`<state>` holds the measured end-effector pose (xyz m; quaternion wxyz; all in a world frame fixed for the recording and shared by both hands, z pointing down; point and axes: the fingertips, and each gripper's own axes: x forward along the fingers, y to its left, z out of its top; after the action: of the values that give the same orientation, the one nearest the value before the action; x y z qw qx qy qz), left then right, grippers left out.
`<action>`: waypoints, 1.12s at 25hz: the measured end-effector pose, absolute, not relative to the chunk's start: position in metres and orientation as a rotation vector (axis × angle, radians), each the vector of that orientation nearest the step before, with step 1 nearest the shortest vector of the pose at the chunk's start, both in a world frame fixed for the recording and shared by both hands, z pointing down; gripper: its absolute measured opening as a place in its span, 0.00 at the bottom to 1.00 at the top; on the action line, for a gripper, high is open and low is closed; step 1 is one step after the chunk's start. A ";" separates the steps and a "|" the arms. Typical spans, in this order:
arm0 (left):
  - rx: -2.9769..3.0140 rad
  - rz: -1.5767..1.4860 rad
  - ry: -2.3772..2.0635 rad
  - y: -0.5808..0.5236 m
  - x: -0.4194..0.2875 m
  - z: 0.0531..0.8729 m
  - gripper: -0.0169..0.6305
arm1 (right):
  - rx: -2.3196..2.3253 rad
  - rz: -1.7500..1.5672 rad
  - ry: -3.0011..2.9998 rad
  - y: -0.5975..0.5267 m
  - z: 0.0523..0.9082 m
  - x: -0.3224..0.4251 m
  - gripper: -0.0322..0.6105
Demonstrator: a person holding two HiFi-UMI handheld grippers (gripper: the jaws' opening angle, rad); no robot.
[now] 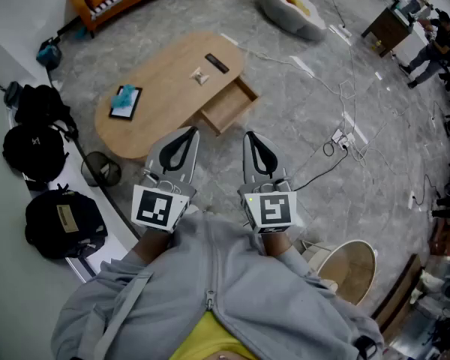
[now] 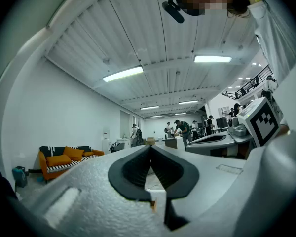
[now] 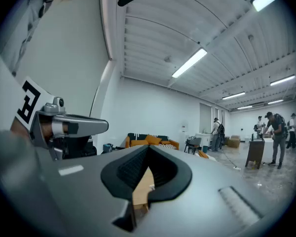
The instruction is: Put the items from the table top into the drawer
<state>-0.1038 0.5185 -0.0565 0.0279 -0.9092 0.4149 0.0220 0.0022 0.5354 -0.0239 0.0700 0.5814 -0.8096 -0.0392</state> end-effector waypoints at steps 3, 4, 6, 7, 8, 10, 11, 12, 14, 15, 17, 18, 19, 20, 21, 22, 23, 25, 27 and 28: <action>-2.810 0.055 1.286 0.516 -0.102 -0.052 0.03 | 1.767 -0.116 -2.457 0.530 -0.034 -0.001 0.05; -2.809 0.053 1.289 0.515 -0.102 -0.052 0.03 | 1.766 -0.116 -2.464 0.527 -0.034 -0.001 0.05; -2.802 0.058 1.291 0.508 -0.102 -0.052 0.03 | 1.765 -0.104 -2.479 0.519 -0.032 0.000 0.05; -2.801 0.056 1.292 0.504 -0.102 -0.051 0.03 | 1.764 -0.098 -2.481 0.515 -0.030 0.001 0.05; -2.802 0.052 1.294 0.499 -0.102 -0.049 0.03 | 1.763 -0.092 -2.482 0.511 -0.028 0.001 0.05; -2.802 0.046 1.298 0.487 -0.103 -0.046 0.03 | 1.757 -0.086 -2.483 0.499 -0.024 0.001 0.05; -2.801 0.045 1.300 0.479 -0.104 -0.045 0.03 | 1.753 -0.089 -2.481 0.492 -0.022 0.001 0.05; -2.801 0.047 1.301 0.471 -0.104 -0.043 0.03 | 1.751 -0.092 -2.479 0.484 -0.020 0.002 0.05; -2.803 0.053 1.299 0.450 -0.103 -0.039 0.03 | 1.750 -0.100 -2.474 0.464 -0.016 0.003 0.05; -2.806 0.056 1.295 0.439 -0.101 -0.036 0.03 | 1.751 -0.104 -2.470 0.452 -0.013 0.004 0.05; -2.815 0.061 1.284 0.412 -0.098 -0.031 0.03 | 1.755 -0.105 -2.460 0.425 -0.008 0.007 0.05; -2.822 0.064 1.277 0.397 -0.097 -0.028 0.03 | 1.757 -0.101 -2.452 0.410 -0.004 0.008 0.05; -2.827 0.065 1.269 0.382 -0.095 -0.025 0.03 | 1.760 -0.096 -2.443 0.395 -0.001 0.010 0.05; -2.830 0.065 1.261 0.365 -0.095 -0.023 0.03 | 1.764 -0.093 -2.437 0.377 0.001 0.010 0.05; -2.832 0.062 1.257 0.347 -0.095 -0.021 0.03 | 1.767 -0.094 -2.434 0.359 0.001 0.010 0.05; -2.833 0.060 1.255 0.327 -0.095 -0.020 0.03 | 1.770 -0.098 -2.434 0.340 0.000 0.009 0.05; -2.835 0.057 1.255 0.307 -0.097 -0.019 0.03 | 1.771 -0.102 -2.435 0.321 -0.001 0.007 0.05; -2.843 0.045 1.260 0.269 -0.099 -0.017 0.03 | 1.764 -0.094 -2.429 0.283 0.003 0.005 0.05; -2.861 0.022 1.264 0.234 -0.101 -0.012 0.03 | 1.757 -0.072 -2.415 0.247 0.010 0.007 0.05; -2.871 0.007 1.265 0.218 -0.102 -0.008 0.03 | 1.761 -0.058 -2.411 0.230 0.012 0.007 0.05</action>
<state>-0.1024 0.2178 -0.0080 0.0018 -0.9151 0.4033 0.0024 0.0075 0.2296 0.0119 0.0775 0.5878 -0.8051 -0.0193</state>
